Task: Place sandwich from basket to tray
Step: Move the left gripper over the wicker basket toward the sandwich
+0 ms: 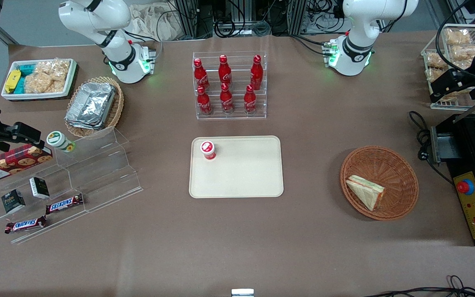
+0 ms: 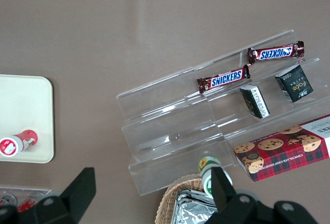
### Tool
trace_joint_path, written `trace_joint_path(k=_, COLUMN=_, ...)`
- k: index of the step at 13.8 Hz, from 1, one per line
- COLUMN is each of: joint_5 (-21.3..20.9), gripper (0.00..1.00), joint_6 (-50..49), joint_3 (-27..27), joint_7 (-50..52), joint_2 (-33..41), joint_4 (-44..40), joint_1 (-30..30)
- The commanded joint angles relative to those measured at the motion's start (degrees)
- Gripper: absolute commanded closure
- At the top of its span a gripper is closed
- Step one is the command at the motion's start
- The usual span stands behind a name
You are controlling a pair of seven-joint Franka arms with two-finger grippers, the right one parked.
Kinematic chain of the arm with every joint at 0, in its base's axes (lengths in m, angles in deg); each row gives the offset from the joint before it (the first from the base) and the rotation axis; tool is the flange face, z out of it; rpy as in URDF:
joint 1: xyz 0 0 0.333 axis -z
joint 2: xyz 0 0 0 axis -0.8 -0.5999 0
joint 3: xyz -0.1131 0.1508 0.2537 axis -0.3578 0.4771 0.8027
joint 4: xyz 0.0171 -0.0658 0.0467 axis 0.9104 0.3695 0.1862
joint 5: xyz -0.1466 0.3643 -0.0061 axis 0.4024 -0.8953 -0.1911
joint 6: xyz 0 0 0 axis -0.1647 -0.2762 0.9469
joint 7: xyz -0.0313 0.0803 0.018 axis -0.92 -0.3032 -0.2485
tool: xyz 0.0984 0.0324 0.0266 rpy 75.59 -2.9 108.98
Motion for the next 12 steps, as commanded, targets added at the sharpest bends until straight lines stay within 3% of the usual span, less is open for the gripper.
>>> trace_joint_path(k=1, joint_5=0.3, gripper=0.0, joint_6=-1.5, joint_3=-0.8, joint_7=0.4, joint_2=0.4, joint_4=-0.6, joint_1=-0.8)
trace_joint_path(k=6, joint_5=1.1, gripper=0.0, joint_6=-1.7, joint_3=-0.3, joint_7=2.9, joint_2=-0.2, joint_4=-0.7, joint_1=-1.5)
trace_joint_path(k=8, joint_5=3.7, gripper=0.0, joint_6=-0.8, joint_3=-0.1, joint_7=8.1, joint_2=-3.2, joint_4=-0.7, joint_1=-1.6)
trace_joint_path(k=12, joint_5=4.3, gripper=0.0, joint_6=6.2, joint_3=-0.2, joint_7=9.0, joint_2=-11.3, joint_4=-0.4, joint_1=-1.5)
